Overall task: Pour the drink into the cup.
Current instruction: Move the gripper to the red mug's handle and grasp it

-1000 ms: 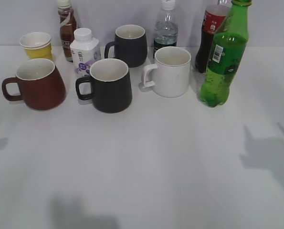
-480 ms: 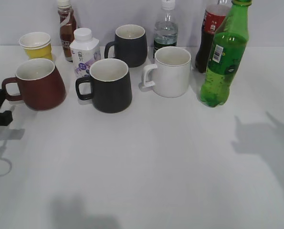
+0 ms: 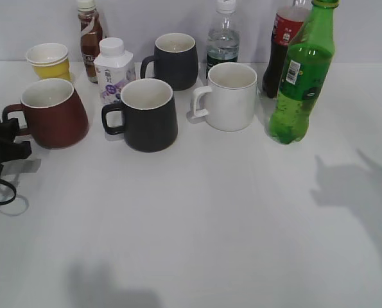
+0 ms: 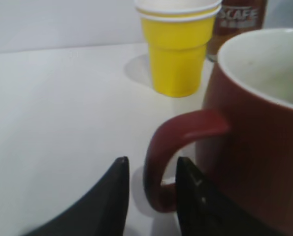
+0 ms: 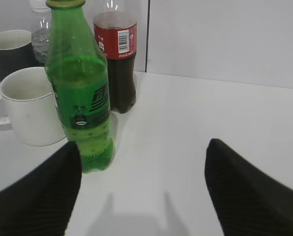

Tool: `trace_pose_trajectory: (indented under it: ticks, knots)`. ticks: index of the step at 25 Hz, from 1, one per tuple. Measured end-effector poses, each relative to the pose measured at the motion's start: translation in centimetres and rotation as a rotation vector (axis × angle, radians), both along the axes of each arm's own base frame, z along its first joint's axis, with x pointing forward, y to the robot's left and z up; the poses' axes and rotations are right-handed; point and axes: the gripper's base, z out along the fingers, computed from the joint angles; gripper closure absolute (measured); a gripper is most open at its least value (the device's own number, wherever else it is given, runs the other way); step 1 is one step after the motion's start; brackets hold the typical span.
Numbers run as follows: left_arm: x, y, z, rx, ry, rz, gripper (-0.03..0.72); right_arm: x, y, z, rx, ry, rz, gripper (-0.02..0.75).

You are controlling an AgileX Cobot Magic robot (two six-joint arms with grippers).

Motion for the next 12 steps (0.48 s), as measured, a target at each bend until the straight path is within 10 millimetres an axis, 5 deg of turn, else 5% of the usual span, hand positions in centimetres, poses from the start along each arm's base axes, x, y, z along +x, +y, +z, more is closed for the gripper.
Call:
trace_pose_trajectory:
  ticks: [12]
  knots:
    - [3.5,-0.2,-1.3,-0.006,-0.013,0.017,0.434,0.0,0.0,0.0,-0.020,-0.004,0.006,0.151]
